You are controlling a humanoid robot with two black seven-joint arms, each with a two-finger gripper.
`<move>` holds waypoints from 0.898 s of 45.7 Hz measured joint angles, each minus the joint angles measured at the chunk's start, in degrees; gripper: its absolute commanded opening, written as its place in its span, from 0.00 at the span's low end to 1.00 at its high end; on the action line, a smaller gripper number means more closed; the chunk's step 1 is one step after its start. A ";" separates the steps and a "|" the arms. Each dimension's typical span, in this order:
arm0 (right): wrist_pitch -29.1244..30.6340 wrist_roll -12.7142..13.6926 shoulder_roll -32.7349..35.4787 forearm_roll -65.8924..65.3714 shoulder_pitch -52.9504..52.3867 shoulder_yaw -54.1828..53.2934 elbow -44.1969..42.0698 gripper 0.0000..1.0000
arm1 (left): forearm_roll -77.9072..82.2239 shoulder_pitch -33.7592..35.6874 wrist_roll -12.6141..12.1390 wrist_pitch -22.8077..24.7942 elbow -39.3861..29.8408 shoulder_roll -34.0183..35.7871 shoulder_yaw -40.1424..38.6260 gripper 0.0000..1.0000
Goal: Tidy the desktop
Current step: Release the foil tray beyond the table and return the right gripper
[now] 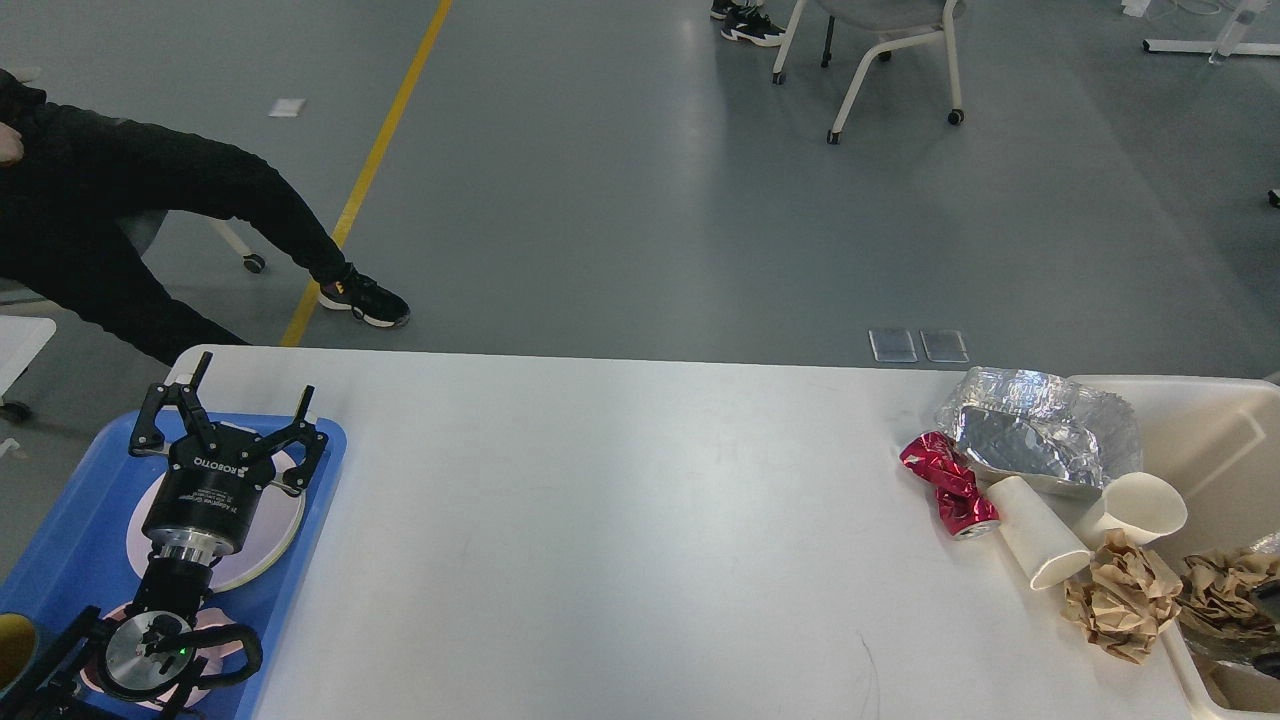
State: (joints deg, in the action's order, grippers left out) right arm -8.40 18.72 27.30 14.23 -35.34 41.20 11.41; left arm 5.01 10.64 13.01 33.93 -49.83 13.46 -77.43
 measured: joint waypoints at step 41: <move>0.06 -8.97 -3.08 -3.81 2.36 6.31 0.20 1.00 | 0.00 0.00 0.00 0.00 0.00 0.02 0.00 0.96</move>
State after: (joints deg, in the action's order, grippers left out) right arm -8.34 9.75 24.22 10.42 -32.97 47.51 11.61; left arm 5.01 10.64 13.01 33.93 -49.83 13.48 -77.43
